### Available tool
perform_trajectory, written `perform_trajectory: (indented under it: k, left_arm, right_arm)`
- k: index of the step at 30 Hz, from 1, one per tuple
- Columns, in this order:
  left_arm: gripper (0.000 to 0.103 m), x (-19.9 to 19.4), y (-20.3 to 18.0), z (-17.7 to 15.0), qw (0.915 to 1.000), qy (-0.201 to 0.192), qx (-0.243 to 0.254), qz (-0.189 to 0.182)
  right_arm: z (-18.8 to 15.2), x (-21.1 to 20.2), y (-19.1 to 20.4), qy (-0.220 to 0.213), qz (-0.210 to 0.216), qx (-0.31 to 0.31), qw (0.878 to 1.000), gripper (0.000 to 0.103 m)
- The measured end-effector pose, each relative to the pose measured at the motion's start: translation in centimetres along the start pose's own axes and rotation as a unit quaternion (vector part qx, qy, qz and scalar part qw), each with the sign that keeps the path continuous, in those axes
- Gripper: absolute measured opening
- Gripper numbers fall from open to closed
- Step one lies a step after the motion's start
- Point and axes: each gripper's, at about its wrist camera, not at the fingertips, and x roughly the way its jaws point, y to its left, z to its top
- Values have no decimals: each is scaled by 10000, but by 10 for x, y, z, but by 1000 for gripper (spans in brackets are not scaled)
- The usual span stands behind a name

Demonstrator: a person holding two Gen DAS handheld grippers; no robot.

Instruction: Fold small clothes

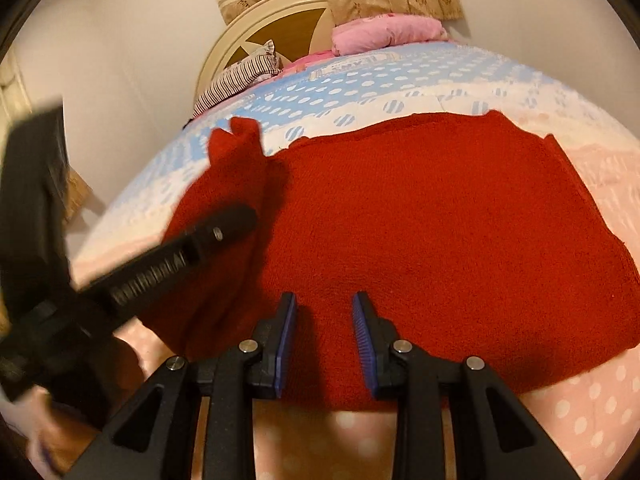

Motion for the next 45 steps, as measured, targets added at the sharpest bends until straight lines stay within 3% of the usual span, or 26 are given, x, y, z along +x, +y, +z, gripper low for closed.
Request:
perform_trajectory:
  k: [3,7,12,16,21,22,23,24,30,36,45]
  left_arm:
    - [16,-2,3,-2,9998,-36,-144,-137]
    - [16,-2,2,-5,9996,-105,-190,-181]
    - [16,-3,-3,-9,9997,-174,-131,-115]
    - [16,-4,-7,-11,9997,-194,-77,-111]
    - [16,-6,-8,-13,9995,-211,-134,-185]
    - [16,-7,-8,-13,9995,-215,-142,-189]
    - [16,-8,-8,-14,9994,-221,-164,-212]
    - [16,-7,-4,-12,9993,-224,-185,-242]
    - [15,-28,-21,-8,9986,-433,67,-301]
    - [15,-43,-72,6,9962,-507,413,-571]
    - [15,-5,-157,12,9909,-153,921,-966]
  right_arm:
    - [20,-6,-4,-92,218,-21,9997,32]
    - [64,2,-2,-104,779,-4,9969,62]
    - [120,54,32,536,1161,-427,9909,63]
    - [139,87,72,1035,1287,-1073,9804,64]
    - [135,129,110,1589,642,-2070,9632,63]
    - [134,132,112,1606,522,-2143,9621,54]
    - [132,133,112,1506,386,-2233,9623,21]
    - [131,132,109,1441,362,-2255,9629,13]
    - [135,102,76,1002,593,-1486,9820,12]
    - [152,58,42,729,973,-993,9876,12]
    - [162,18,-65,602,756,-178,9952,12]
